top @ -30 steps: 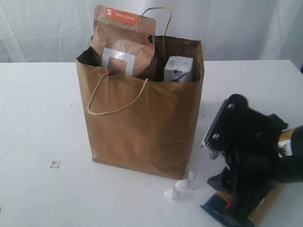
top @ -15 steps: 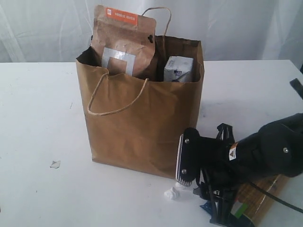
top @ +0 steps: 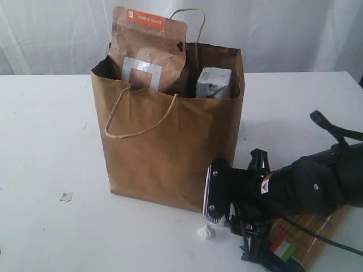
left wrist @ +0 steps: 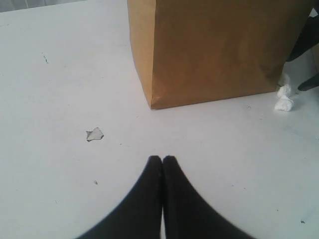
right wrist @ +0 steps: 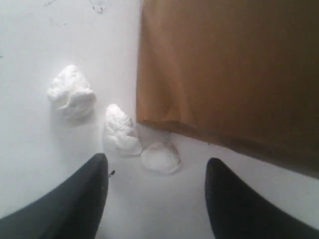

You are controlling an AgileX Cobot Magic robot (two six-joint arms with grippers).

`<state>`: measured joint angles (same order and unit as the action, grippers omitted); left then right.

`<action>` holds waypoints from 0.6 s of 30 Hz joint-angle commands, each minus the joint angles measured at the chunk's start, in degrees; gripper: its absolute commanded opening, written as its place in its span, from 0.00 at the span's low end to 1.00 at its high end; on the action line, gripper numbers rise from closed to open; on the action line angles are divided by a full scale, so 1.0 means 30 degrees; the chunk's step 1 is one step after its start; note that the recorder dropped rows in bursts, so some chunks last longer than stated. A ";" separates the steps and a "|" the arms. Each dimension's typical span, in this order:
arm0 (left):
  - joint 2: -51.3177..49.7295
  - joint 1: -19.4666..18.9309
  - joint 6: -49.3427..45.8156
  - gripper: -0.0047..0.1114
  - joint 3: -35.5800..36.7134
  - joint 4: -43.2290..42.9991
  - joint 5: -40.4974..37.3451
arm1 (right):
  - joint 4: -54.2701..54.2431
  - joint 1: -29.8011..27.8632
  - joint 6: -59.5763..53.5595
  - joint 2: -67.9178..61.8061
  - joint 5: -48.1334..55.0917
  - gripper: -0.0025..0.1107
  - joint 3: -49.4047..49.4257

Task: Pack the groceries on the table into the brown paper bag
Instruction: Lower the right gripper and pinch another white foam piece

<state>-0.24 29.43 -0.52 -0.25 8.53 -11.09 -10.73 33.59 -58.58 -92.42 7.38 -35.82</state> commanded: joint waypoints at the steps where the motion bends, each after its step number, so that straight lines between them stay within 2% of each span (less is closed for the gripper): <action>1: 0.0080 -0.0060 0.0175 0.04 0.0085 0.0108 -0.0001 | -0.0058 -0.0160 -0.0229 -0.0625 -0.0693 0.50 0.0101; 5: 0.0080 -0.0060 0.0175 0.04 0.0085 0.0108 -0.0001 | -0.0058 -0.0160 -0.0229 -0.1112 -0.0917 0.50 0.0101; 7: 0.0080 -0.0060 0.0175 0.04 0.0085 0.0108 -0.0001 | -0.0058 -0.0160 -0.0229 -0.1286 -0.0917 0.47 0.0101; 12: 0.0080 -0.0060 0.0175 0.04 0.0085 0.0108 -0.0001 | -0.0058 -0.0160 -0.0229 -0.1480 -0.0917 0.24 0.0101; 18: 0.0080 -0.0060 0.0175 0.04 0.0085 0.0108 -0.0001 | -0.0058 -0.0160 0.0140 -0.1481 -0.0810 0.06 0.0101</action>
<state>-0.24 29.43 -0.52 -0.25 8.53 -11.09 -10.73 33.59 -58.81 -96.48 4.41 -35.82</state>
